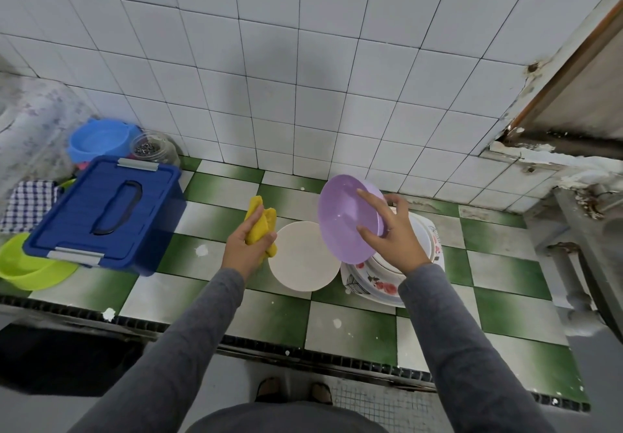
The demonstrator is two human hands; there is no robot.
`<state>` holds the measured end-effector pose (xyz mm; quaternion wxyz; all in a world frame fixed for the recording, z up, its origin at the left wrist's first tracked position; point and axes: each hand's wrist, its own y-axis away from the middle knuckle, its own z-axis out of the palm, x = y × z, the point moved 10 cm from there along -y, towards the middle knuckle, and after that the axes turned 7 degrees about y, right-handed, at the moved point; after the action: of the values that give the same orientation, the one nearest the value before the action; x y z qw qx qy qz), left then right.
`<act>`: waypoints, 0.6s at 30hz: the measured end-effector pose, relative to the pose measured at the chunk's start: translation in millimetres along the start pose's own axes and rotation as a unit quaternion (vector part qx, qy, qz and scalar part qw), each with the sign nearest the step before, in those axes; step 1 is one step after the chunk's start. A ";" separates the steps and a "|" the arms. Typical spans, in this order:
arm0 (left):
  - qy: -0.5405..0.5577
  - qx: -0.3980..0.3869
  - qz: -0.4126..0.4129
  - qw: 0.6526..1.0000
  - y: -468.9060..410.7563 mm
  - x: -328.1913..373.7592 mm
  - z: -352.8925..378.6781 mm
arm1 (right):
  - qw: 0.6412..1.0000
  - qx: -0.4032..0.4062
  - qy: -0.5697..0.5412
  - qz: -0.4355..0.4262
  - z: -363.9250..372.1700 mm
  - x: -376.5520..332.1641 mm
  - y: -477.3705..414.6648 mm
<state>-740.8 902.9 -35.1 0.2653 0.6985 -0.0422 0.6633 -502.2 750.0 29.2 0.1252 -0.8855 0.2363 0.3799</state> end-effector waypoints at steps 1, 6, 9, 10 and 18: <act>0.000 0.000 0.000 1.000 -0.4 0.4 0.0 | 1.000 0.002 0.005 -0.002 -0.1 -1.9 0.3; -0.005 0.000 -0.001 1.000 -2.1 1.0 -0.1 | 0.999 -0.003 0.042 -0.021 1.6 -11.8 1.1; -0.003 0.001 0.002 1.000 -2.0 2.5 -0.2 | 0.997 -0.008 0.068 -0.034 4.1 -16.6 1.1; -0.006 0.001 0.004 1.000 -2.0 2.9 0.0 | 0.996 -0.011 0.077 -0.036 5.1 -17.1 0.8; -0.017 0.002 0.009 1.000 -0.9 4.7 0.8 | 0.991 -0.006 0.119 -0.065 9.1 -24.9 -0.2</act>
<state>-739.2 904.7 -30.9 0.2571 0.7102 -0.0513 0.6533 -522.7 761.8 41.2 0.1154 -0.9388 0.1889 0.2638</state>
